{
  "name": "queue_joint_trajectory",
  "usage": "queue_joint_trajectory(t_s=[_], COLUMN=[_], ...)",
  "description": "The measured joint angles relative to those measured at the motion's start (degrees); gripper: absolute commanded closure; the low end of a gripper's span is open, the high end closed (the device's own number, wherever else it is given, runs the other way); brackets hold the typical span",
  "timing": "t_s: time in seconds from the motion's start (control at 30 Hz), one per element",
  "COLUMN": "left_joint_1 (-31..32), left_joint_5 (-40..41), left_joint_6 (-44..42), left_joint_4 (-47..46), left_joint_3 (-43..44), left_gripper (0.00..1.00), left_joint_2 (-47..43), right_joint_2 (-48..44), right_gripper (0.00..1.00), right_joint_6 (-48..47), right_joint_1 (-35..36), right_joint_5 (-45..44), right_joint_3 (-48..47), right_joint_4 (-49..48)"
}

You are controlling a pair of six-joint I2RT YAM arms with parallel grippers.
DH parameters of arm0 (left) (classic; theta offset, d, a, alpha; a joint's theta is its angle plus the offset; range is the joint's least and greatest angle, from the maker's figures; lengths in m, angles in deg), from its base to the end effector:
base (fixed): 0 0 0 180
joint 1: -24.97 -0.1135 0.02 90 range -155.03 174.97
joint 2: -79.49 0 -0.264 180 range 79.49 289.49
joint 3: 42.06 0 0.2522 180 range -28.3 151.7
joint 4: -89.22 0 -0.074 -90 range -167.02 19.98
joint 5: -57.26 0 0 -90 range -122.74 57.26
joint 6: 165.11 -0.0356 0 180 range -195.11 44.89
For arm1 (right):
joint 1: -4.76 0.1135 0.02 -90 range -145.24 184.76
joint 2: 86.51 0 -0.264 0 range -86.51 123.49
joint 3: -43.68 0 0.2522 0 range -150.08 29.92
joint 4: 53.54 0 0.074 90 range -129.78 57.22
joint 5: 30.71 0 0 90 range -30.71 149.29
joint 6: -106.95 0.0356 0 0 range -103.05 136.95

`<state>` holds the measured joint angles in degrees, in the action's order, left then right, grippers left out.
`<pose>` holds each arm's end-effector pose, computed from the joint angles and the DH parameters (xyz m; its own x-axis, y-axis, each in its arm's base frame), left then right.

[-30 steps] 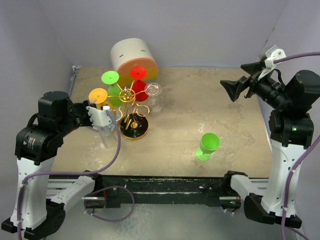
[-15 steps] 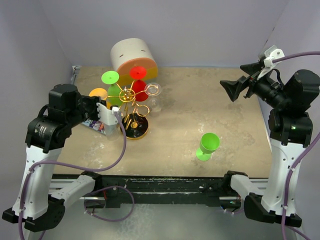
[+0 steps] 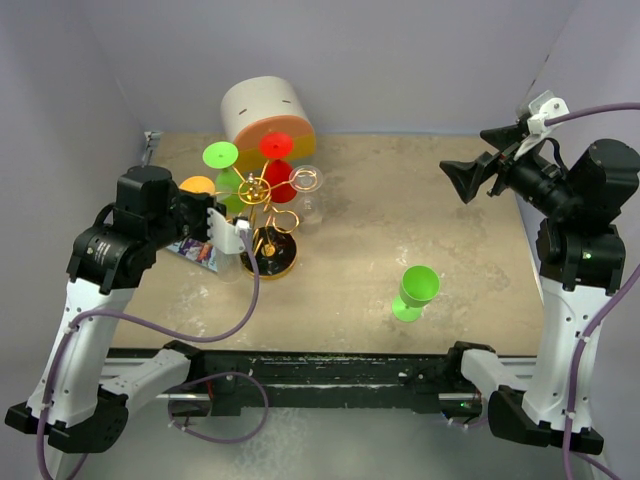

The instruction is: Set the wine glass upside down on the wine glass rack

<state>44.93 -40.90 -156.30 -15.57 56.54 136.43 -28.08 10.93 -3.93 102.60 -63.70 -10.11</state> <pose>0.1444 -0.0578 0.4420 0.3642 0.9084 -0.2052 0.5821 -0.0501 0.8116 0.1489 0.0020 0.5382 0.1538 -0.1007 -0.9830 -0.5519 0.8164 -0.1700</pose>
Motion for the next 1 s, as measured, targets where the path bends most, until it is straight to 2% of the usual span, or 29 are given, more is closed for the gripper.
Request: queue_joint_trajectory(t_s=[1.0], left_joint_1=[1.9], left_joint_5=[-8.2], left_joint_6=[-0.5], left_joint_4=[0.9], left_joint_3=[-0.1], left_gripper=[1.00], left_joint_2=[0.8], right_joint_2=[0.0], right_gripper=[0.06], right_joint_6=[-0.4], right_joint_1=[0.0], right_joint_5=[0.0], right_joint_3=[0.0], right_joint_4=[0.0])
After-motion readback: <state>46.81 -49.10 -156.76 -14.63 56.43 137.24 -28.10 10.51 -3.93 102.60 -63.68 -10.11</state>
